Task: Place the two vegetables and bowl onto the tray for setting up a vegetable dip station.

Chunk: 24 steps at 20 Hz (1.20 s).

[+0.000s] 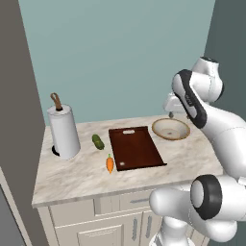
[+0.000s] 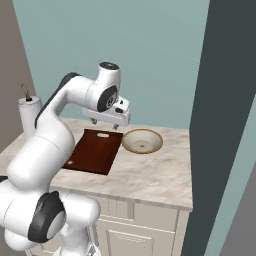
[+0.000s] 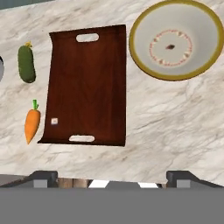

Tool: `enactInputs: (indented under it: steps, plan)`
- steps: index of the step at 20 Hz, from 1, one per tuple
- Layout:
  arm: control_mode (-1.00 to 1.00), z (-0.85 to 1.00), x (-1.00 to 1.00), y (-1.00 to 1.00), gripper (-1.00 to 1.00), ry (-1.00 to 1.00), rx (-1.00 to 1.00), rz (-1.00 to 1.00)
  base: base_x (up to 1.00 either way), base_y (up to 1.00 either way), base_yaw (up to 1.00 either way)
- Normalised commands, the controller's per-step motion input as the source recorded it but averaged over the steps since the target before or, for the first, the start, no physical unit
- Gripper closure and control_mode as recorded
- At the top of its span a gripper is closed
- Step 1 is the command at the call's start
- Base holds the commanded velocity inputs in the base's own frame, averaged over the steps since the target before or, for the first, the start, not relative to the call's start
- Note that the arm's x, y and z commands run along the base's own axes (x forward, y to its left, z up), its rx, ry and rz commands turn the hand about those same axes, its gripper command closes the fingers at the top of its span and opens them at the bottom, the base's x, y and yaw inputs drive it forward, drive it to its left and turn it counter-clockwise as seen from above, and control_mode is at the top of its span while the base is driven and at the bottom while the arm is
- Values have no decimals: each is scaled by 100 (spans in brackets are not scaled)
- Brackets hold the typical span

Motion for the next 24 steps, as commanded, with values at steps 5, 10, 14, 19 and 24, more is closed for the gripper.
enactInputs:
  steps: [5, 10, 14, 19, 24]
  plan:
    - [-100, -30, 4, -38, -100, 0, 3, -14, 0, 0, 0]
    - [-100, -30, 14, -34, -100, 0, 0, -28, 0, 0, 0]
    - [-100, -31, 12, -32, -100, 2, 3, -36, 0, 0, 0]
    - [-100, -30, 13, -27, -100, 1, 4, -41, 0, 0, 0]
    - [-100, -29, 19, -29, -100, 0, 12, -37, 0, 0, 0]
